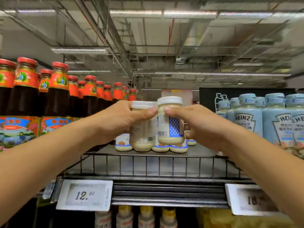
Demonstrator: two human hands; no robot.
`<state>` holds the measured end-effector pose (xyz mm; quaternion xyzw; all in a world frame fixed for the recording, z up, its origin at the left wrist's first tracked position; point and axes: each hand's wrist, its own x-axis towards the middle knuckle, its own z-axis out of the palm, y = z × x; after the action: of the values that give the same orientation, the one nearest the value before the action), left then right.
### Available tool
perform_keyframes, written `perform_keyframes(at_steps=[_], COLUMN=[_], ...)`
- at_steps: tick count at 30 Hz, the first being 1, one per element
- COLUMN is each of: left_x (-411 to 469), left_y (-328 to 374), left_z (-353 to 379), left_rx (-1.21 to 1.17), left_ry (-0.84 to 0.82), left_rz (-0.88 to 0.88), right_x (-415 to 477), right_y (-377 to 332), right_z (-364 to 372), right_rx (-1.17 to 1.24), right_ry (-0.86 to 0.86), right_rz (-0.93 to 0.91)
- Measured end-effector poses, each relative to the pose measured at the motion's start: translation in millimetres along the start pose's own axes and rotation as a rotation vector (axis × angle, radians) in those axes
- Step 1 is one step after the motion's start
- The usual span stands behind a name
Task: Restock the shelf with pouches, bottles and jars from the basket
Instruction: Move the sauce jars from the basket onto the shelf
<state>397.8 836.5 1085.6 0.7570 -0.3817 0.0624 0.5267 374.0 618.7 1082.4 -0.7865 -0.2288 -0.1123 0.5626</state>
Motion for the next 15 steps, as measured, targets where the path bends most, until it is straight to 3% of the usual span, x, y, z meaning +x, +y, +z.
perform_keyframes(at_steps=[9, 15], left_x=[4.6, 4.2], left_y=[-17.8, -20.3], left_z=[-3.0, -6.3], left_rx=[0.102, 0.144], left_ry=[-0.131, -0.134], left_rz=[-0.186, -0.232], right_x=[11.5, 13.0], right_y=[11.9, 10.8], right_z=[-6.5, -4.3], right_rx=[-0.133, -0.16], right_ry=[-0.213, -0.237], right_rz=[0.218, 0.242])
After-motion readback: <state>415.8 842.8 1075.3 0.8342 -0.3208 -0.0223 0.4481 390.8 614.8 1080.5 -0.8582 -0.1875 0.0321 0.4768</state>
